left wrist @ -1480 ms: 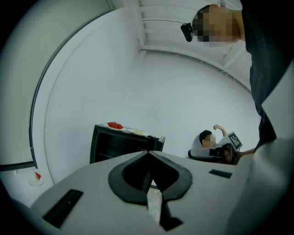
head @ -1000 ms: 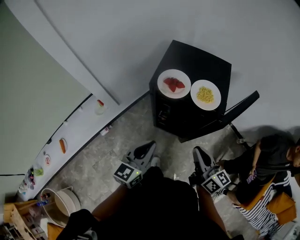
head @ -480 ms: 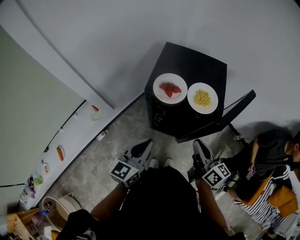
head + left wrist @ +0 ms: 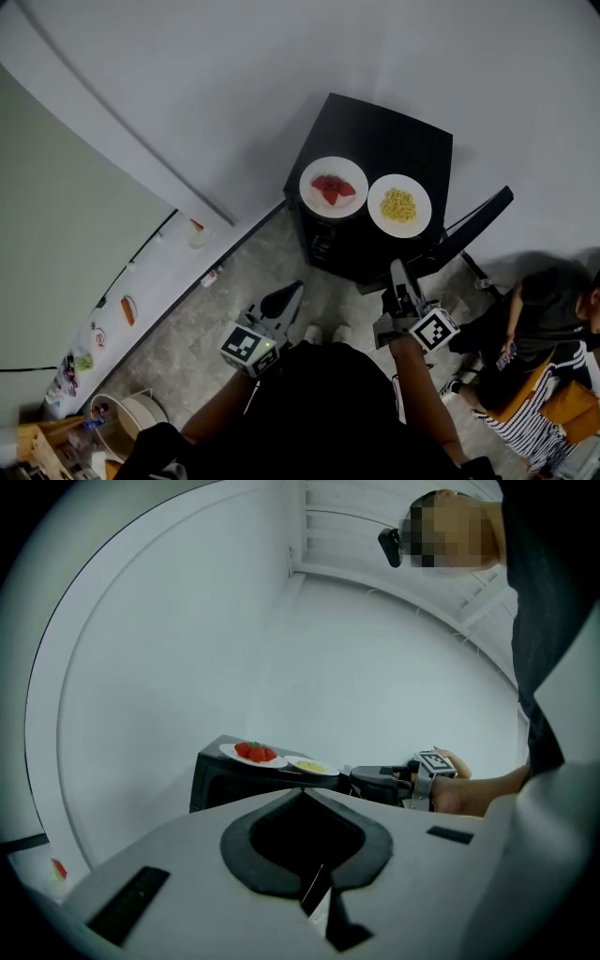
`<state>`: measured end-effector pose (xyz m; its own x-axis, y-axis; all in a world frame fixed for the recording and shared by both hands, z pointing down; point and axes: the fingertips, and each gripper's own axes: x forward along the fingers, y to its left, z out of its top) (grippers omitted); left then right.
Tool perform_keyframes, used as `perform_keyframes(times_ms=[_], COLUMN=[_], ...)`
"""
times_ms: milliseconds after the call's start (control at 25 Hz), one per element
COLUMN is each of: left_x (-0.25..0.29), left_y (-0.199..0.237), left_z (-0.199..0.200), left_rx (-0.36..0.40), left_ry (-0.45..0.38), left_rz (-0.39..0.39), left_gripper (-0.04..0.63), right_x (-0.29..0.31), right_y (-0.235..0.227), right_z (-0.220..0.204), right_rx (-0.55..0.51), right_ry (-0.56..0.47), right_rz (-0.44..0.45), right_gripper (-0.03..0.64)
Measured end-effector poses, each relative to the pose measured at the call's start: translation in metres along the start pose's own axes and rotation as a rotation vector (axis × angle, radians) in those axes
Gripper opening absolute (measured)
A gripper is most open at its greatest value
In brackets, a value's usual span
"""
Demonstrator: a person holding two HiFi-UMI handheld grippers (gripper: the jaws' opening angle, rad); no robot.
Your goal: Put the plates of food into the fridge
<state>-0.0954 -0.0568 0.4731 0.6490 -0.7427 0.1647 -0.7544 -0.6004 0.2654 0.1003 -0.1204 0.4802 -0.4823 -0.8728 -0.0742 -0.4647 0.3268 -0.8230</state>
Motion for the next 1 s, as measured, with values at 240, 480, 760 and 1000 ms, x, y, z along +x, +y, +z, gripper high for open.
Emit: perform_keyframes(times_ms=[240,480,760,1000], left_x=[0.014,0.033,0.046,0.047], left_y=[0.002,0.003,0.001,0.004], left_z=[0.001,0.003,0.003,0.003], left_rx=[0.001,0.000,0.007,0.013], left_ry=[0.013,0.021,0.029,0.030], left_rz=[0.005,-0.009,-0.022,-0.019], left_gripper=[0.025,0.023,0.023,0.024], right_x=[0.015,0.025,0.036,0.044], right_y=[-0.017,-0.027,-0.040,-0.050], right_z=[0.005,0.010,0.017,0.015], right_rx=[0.120,0.223,0.326,0.440], right_ry=[-0.024,-0.050,-0.101,-0.121], right_rz=[0.004,0.003,-0.019,-0.033], right_gripper=[0.092,0.098,0.101,0.100])
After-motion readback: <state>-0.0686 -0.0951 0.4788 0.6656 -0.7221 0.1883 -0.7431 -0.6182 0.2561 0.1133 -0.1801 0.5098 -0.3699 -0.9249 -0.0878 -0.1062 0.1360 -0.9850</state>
